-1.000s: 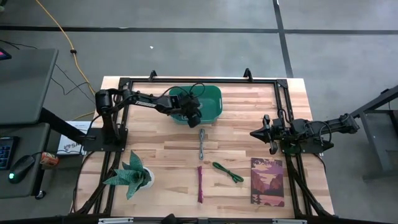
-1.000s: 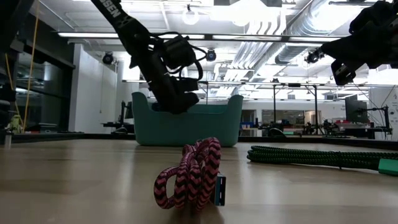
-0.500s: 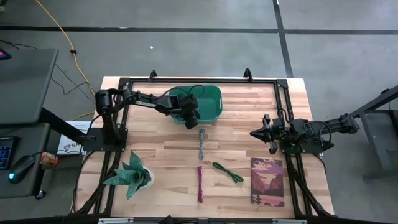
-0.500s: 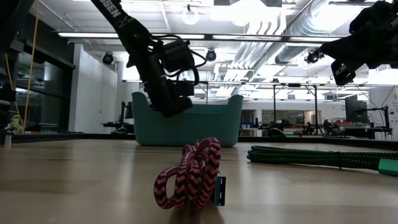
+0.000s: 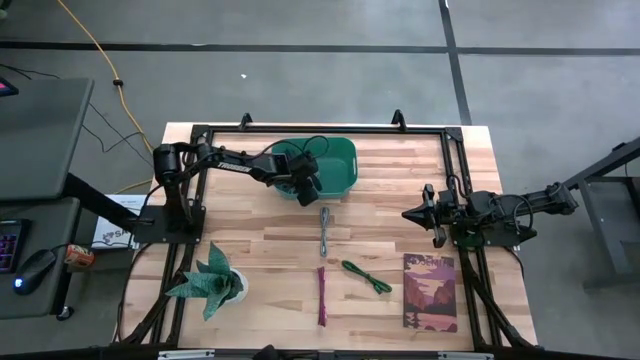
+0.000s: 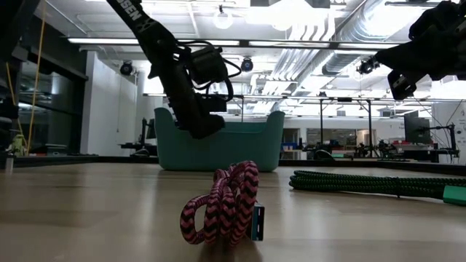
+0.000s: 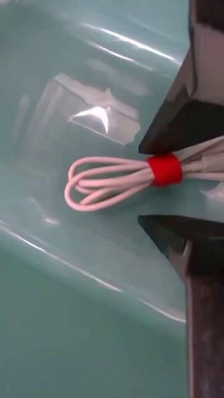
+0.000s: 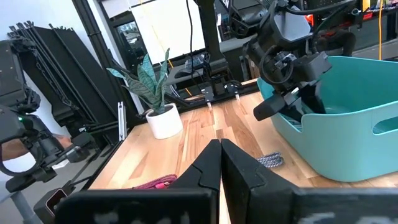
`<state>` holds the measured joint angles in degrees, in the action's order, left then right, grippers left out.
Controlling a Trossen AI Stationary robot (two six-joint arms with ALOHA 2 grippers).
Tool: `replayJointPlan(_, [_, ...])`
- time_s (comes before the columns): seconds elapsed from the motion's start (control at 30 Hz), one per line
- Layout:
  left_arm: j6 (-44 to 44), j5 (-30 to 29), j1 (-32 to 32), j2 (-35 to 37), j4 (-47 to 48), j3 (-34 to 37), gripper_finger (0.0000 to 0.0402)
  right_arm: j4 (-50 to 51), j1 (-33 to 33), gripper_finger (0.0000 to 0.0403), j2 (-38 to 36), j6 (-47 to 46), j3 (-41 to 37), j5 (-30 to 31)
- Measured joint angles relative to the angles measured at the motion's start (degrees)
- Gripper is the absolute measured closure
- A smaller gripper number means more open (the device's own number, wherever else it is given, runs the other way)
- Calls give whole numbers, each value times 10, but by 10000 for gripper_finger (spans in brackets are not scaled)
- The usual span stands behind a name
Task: Pick and place USB-C Cables
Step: Put the white charger cable into the green bin
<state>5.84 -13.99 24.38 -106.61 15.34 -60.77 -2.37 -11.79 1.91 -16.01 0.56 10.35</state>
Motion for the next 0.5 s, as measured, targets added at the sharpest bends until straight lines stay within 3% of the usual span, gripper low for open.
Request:
replayJointPlan(0.27, [0,5,0,0,4,0,182,0,0,402,0,0,0,0])
replayJointPlan(0.5, [19,8,0,1,39,-32,174,0,0,402,0,0,0,0])
